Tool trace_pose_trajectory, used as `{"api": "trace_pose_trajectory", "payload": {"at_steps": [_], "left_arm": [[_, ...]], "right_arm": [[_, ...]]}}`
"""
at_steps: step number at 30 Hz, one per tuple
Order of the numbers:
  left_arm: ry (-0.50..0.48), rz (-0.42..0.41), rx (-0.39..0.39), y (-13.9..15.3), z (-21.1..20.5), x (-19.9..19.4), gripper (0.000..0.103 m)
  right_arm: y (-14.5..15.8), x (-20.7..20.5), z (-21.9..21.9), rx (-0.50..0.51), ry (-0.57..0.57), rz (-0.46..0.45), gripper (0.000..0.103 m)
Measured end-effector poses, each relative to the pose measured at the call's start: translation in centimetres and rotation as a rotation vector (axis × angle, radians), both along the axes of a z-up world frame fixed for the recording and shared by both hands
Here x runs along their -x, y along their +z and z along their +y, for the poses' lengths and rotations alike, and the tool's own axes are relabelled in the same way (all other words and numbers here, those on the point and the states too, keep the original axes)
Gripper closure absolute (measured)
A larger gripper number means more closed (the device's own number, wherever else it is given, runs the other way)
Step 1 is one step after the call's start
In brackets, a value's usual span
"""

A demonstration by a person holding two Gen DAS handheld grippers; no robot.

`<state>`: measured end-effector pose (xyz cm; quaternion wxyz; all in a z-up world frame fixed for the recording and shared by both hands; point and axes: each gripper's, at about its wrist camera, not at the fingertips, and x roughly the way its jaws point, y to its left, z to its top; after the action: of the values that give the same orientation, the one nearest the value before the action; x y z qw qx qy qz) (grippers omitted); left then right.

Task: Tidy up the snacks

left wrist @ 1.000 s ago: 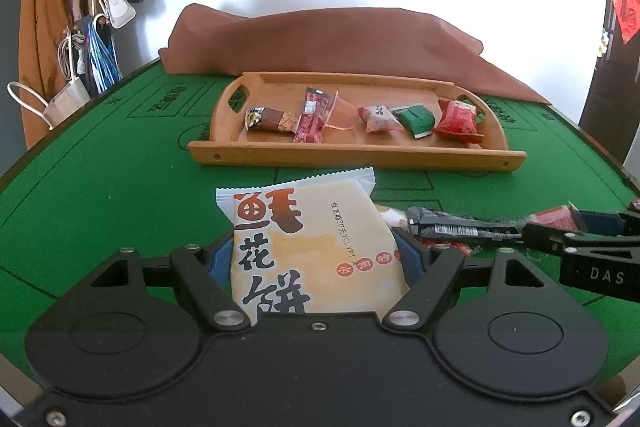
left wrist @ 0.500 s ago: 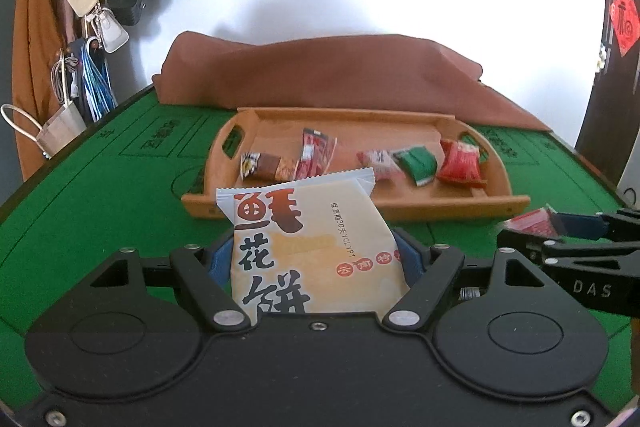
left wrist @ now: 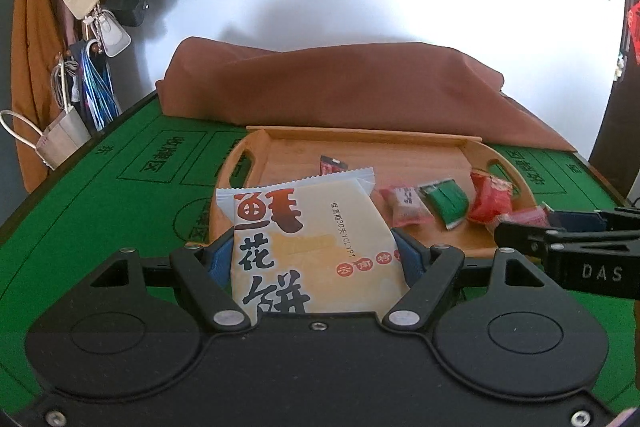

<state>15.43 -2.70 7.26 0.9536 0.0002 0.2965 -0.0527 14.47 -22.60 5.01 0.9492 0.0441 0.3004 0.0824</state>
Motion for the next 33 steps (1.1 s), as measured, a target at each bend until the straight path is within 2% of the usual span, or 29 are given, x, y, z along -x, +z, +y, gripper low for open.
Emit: {"api": "trace_pose_trajectory", "payload": {"at_steps": [10,19,28,33], "left_arm": [[-0.020,0.049,0.035,0.1,0.3,-6.6,0.027],[-0.017,0.137,0.071,0.2,0.5,-14.4,0.027],[0.019,0.237,0.049,-1.8,-0.2,-20.6,0.027],[0.044,0.261,-0.014,-3.0,-0.6,-22.4,0.026]], "right_arm": [[1.1,-6.2,-0.4,-0.035,-0.005,0.036,0.037],[0.1,-14.4,-1.6,-0.050,-0.041,0.194,0.037],[-1.9,-18.4,-0.8,0.021,-0.091,0.217,0.037],[-3.0,-19.5,0.0,0.057,-0.110,0.216,0.037]]}}
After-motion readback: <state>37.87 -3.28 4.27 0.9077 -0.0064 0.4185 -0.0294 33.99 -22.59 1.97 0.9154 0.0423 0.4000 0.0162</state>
